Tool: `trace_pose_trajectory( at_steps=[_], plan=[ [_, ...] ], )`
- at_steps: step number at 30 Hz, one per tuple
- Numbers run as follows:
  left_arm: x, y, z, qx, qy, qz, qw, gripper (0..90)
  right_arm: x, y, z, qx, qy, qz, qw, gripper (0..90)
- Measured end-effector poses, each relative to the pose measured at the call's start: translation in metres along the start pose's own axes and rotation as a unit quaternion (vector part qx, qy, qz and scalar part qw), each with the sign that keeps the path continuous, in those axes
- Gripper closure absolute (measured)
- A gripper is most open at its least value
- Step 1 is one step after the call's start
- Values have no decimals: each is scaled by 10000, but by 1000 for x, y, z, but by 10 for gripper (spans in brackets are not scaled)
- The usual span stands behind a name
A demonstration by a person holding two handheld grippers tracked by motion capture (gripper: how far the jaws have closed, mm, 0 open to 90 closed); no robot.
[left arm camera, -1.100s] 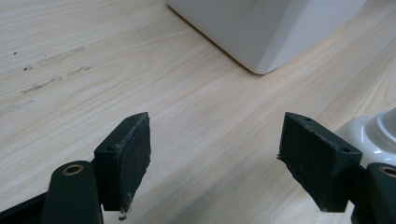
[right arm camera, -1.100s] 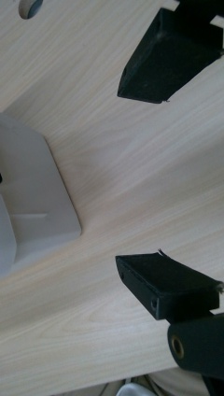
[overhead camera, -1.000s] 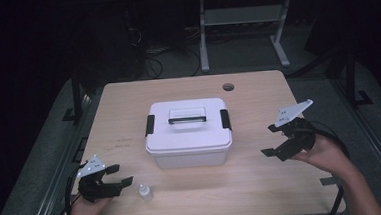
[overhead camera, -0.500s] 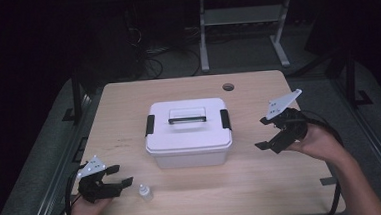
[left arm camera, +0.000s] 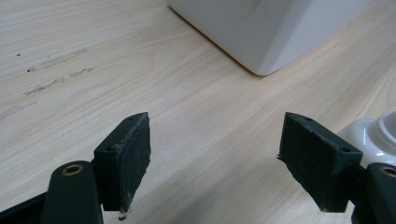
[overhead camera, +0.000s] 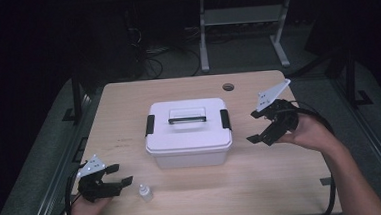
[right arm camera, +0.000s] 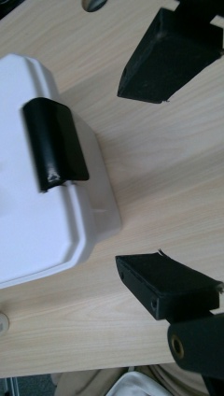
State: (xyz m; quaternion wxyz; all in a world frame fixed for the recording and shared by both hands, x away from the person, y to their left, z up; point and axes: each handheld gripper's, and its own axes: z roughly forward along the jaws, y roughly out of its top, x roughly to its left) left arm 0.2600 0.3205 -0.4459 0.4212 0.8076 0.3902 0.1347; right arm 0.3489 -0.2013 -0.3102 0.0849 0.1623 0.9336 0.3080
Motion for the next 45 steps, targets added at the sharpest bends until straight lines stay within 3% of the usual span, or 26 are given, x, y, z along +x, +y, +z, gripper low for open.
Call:
trace_pose_trajectory(
  at_steps=[6,22,24,38,41,45],
  plan=[
    [1,-2,2,76,-22,6,10000,244,0,14,1,-39,91,-107,9999,157],
    [2,0,-2,-28,-24,38,10000,244,-2,50,12,95,281,-426,9987,169],
    [1,0,-1,0,-24,60,10000,244,-1,56,13,105,314,-504,9982,207],
    [-1,1,2,82,-38,125,9999,242,1,88,25,101,432,-798,9958,238],
    [-1,1,1,56,-33,134,9999,241,-1,94,28,92,530,-868,9948,305],
    [-1,2,0,15,-25,128,9999,241,-2,103,34,145,619,-887,9940,319]
  ],
)
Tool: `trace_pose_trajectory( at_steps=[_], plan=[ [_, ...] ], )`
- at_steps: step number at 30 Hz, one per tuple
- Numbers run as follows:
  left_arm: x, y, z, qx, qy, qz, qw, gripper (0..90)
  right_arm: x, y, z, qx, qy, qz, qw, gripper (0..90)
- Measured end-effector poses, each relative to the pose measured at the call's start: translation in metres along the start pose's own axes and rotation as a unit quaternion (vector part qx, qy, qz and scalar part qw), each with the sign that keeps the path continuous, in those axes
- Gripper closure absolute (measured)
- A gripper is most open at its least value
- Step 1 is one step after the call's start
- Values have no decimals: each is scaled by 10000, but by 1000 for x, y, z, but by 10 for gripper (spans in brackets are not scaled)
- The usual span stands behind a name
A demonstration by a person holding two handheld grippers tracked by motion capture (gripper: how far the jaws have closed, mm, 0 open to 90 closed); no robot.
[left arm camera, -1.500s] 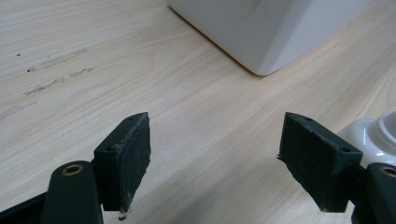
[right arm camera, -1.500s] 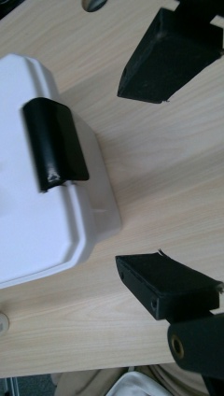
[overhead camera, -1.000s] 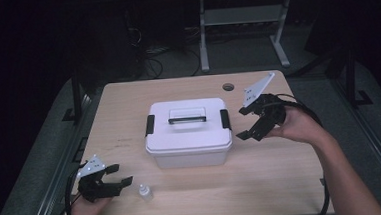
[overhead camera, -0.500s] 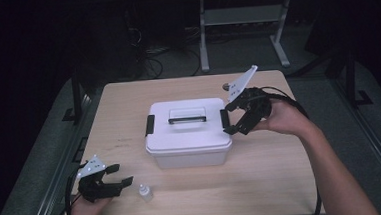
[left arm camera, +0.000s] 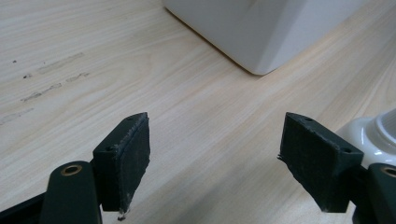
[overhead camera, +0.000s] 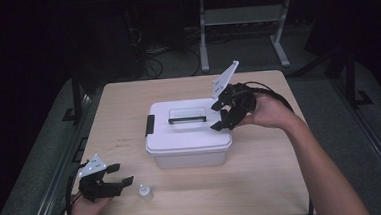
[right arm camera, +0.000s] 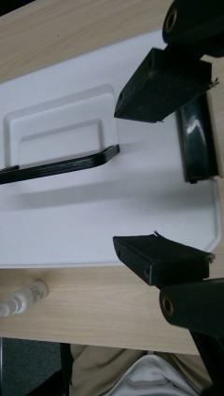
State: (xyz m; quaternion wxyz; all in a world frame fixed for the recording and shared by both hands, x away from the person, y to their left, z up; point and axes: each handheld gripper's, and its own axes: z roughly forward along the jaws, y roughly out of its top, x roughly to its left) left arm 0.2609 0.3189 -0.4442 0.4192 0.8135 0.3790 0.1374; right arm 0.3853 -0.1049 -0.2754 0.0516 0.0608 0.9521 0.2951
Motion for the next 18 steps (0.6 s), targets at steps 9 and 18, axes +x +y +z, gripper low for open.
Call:
trace_pose_trajectory(
  at_steps=[9,18],
  plan=[
    [0,0,0,-11,-45,-14,10000,241,-5,18,13,63,-44,-192,9998,409],
    [1,0,0,-37,-26,-28,10000,241,-11,31,32,116,42,-233,9997,560]
  ],
)
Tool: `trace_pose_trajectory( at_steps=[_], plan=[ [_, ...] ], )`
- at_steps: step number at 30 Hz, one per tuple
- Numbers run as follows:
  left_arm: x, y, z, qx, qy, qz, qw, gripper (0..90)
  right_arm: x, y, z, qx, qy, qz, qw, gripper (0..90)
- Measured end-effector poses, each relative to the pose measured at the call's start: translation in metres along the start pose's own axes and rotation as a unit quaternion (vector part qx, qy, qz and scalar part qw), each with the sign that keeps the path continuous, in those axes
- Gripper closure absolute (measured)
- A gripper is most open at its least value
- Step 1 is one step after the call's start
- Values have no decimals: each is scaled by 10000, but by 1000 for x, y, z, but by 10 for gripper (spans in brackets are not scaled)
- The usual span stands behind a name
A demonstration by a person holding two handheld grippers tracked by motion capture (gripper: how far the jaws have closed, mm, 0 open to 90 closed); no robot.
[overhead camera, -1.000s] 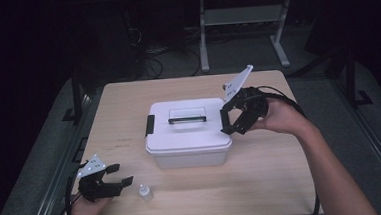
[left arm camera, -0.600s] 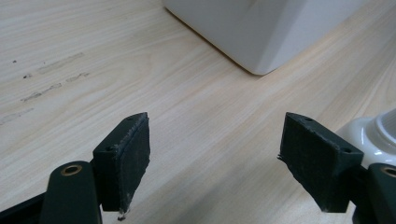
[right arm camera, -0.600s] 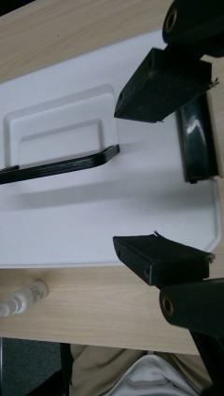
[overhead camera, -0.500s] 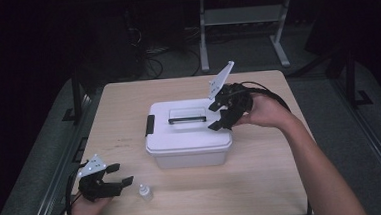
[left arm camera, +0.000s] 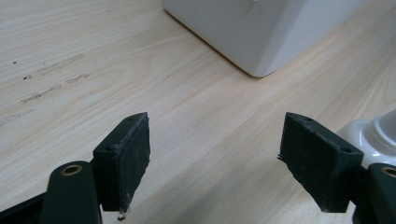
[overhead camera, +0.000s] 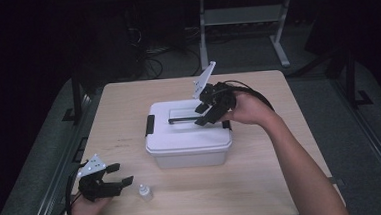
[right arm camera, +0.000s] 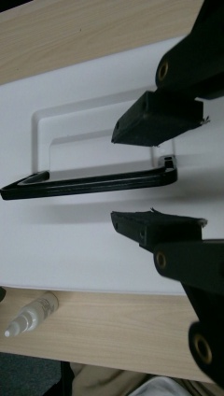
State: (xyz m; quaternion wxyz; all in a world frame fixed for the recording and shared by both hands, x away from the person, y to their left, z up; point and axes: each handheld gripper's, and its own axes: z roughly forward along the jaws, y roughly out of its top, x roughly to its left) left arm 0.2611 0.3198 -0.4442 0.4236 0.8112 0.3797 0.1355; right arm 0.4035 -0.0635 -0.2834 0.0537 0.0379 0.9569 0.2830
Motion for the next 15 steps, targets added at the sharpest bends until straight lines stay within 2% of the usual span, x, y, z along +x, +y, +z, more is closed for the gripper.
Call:
trace_pose_trajectory(
  at_steps=[6,15],
  plan=[
    [1,0,-1,-12,-12,5,10000,241,-4,6,7,18,-28,-27,10000,692],
    [1,0,0,4,-1,-13,10000,241,-11,12,11,29,-64,30,10000,739]
  ],
)
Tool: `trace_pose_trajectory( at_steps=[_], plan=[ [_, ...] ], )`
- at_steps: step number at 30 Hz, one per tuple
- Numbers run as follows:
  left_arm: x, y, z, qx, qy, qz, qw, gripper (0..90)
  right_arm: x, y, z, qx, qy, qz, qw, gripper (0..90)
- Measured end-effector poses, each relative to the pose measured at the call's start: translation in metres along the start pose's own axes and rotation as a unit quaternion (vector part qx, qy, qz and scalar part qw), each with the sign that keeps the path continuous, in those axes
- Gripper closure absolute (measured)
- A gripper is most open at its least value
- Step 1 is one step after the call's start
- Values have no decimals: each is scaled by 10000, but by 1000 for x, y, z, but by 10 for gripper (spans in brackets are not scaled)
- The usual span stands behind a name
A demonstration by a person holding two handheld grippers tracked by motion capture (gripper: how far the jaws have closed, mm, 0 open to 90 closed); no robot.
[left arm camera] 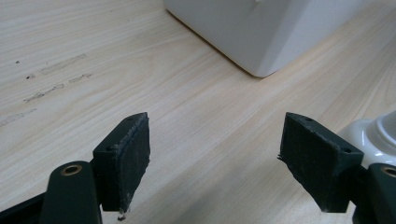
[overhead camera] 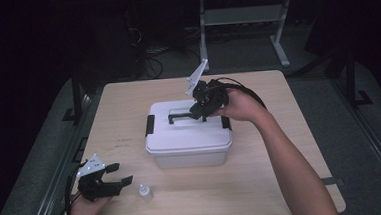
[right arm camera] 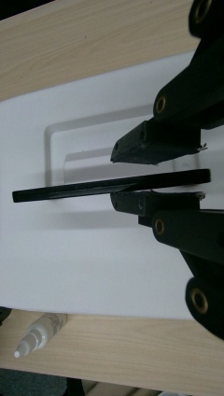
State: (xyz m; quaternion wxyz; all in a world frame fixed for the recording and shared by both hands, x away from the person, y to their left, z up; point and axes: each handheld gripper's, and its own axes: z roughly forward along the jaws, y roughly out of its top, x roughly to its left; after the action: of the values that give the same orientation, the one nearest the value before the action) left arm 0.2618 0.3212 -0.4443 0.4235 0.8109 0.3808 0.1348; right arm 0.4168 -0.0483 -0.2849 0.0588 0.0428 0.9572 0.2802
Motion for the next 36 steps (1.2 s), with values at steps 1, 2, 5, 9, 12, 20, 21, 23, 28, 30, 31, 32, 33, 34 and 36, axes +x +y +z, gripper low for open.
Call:
trace_pose_trajectory(
  at_steps=[1,2,5,9,12,20,21,23,28,30,31,32,33,34,36],
  plan=[
    [0,0,0,4,5,17,10000,241,0,1,1,9,-3,-2,10000,739],
    [0,0,0,4,5,17,10000,241,0,1,1,9,-3,-2,10000,739],
    [0,0,0,5,-2,10,10000,241,-3,5,5,5,45,12,10000,744],
    [2,-1,0,-21,11,-9,10000,238,-6,8,10,15,105,-6,9999,745],
    [2,0,0,-26,7,-15,10000,238,-7,11,13,21,145,-25,9999,755],
    [3,0,1,5,-18,-4,10000,238,-10,14,19,71,206,-46,9998,756],
    [3,0,2,11,-18,0,10000,239,-10,14,19,81,207,-10,9998,754],
    [2,0,3,44,-4,11,10000,239,-10,14,21,87,203,-23,9998,753],
    [3,-1,3,38,-19,-4,10000,238,-10,16,25,86,242,-34,9997,753],
    [3,-1,3,46,-23,0,10000,239,-10,17,27,88,277,-80,9995,766],
    [3,-1,3,59,-25,7,10000,238,-10,17,27,108,269,-79,9995,778],
    [2,-1,3,68,-25,12,10000,239,-9,17,27,94,265,-100,9996,793],
    [2,-1,3,69,-18,24,10000,239,-9,17,26,75,272,-107,9995,799],
    [2,-1,3,69,-18,24,10000,239,-9,17,26,75,272,-107,9995,799],
    [2,-1,3,50,-25,9,10000,239,-8,18,24,39,274,-162,9995,815]
  ],
)
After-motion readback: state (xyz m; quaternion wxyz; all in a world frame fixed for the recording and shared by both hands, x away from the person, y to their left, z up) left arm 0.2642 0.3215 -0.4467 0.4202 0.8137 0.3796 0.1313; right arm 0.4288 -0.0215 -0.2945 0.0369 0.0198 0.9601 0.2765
